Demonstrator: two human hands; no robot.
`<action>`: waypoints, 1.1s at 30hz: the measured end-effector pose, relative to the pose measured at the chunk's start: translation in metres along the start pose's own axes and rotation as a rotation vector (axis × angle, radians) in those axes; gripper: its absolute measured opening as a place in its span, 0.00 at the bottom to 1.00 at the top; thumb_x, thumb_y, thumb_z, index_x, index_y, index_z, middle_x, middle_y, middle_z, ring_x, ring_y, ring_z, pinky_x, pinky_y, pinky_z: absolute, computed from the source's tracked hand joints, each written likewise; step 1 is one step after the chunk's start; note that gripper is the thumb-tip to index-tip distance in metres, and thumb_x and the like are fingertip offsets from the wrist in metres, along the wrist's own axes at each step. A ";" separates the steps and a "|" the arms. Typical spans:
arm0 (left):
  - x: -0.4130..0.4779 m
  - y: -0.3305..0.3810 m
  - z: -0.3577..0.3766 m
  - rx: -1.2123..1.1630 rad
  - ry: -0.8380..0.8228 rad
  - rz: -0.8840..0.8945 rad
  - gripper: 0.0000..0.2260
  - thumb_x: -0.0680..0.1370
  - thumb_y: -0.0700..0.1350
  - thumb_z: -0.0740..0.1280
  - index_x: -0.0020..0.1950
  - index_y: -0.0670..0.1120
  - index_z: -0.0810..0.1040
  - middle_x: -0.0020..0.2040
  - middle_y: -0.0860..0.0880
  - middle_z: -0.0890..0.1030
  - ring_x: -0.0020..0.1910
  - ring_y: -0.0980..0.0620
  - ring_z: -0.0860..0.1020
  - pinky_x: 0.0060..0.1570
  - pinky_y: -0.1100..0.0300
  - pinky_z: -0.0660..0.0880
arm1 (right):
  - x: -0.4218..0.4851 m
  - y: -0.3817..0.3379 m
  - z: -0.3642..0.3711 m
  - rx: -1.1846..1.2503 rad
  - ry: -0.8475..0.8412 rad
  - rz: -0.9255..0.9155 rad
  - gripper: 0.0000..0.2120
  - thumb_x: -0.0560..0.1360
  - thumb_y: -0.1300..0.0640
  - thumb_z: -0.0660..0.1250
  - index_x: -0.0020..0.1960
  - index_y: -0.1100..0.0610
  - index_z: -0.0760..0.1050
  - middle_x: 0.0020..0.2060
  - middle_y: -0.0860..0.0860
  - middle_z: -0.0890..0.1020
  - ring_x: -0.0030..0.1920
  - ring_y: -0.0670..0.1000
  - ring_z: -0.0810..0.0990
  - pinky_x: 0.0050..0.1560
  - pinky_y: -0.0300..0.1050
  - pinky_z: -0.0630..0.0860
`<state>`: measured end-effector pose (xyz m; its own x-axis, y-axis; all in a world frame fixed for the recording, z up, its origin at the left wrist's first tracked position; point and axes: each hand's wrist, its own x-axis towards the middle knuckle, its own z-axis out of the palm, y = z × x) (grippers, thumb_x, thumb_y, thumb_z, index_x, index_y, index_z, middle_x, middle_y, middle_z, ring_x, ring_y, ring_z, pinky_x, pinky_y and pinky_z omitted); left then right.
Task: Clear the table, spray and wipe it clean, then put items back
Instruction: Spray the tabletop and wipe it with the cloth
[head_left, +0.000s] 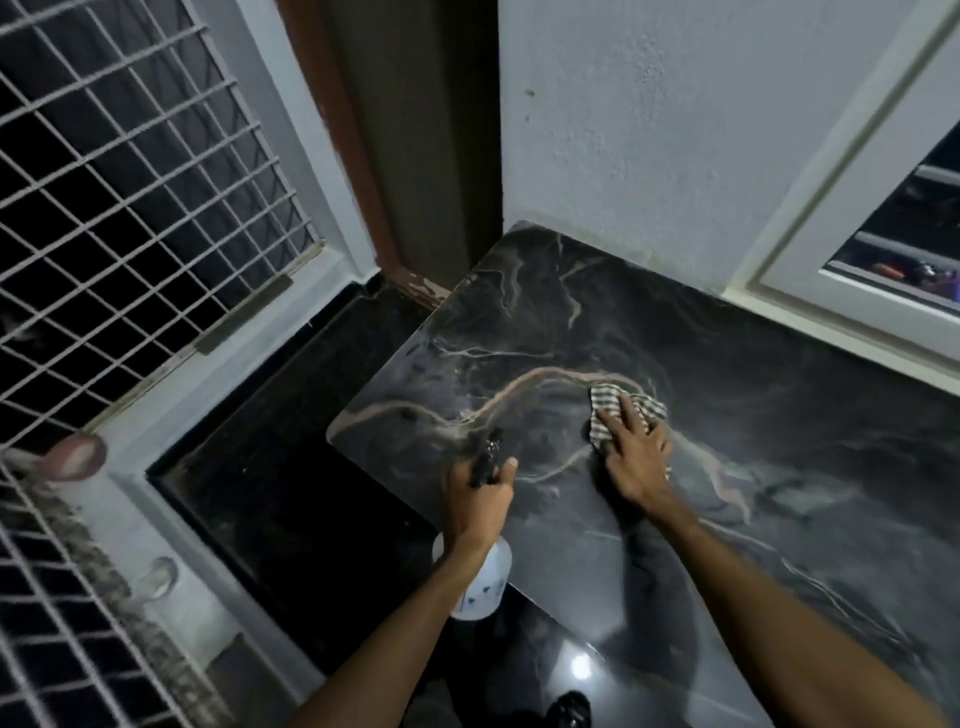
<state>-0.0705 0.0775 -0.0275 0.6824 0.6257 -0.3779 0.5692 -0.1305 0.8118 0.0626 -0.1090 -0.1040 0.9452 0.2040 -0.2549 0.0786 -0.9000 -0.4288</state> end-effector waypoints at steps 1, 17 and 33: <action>-0.004 -0.003 -0.001 -0.016 0.005 -0.023 0.20 0.75 0.51 0.75 0.28 0.48 0.71 0.34 0.40 0.79 0.41 0.33 0.81 0.48 0.40 0.81 | 0.001 -0.010 -0.001 0.022 -0.001 0.033 0.27 0.79 0.55 0.62 0.77 0.44 0.65 0.82 0.49 0.52 0.76 0.71 0.55 0.76 0.68 0.49; 0.046 -0.052 -0.103 -0.089 0.256 -0.038 0.18 0.75 0.53 0.75 0.33 0.41 0.80 0.30 0.46 0.83 0.35 0.46 0.83 0.42 0.53 0.80 | 0.051 -0.185 0.078 -0.042 -0.121 -0.352 0.28 0.79 0.55 0.61 0.77 0.42 0.64 0.82 0.48 0.51 0.75 0.68 0.53 0.74 0.69 0.54; 0.130 -0.084 -0.172 -0.051 0.260 -0.017 0.16 0.75 0.54 0.75 0.32 0.51 0.76 0.32 0.51 0.81 0.42 0.42 0.82 0.46 0.51 0.79 | 0.052 -0.293 0.147 -0.261 -0.179 -0.794 0.29 0.78 0.55 0.61 0.78 0.42 0.61 0.82 0.48 0.50 0.71 0.64 0.59 0.65 0.63 0.65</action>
<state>-0.1085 0.3017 -0.0679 0.5282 0.8051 -0.2697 0.5514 -0.0837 0.8300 0.0422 0.2221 -0.1190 0.5168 0.8495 -0.1061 0.7875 -0.5203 -0.3302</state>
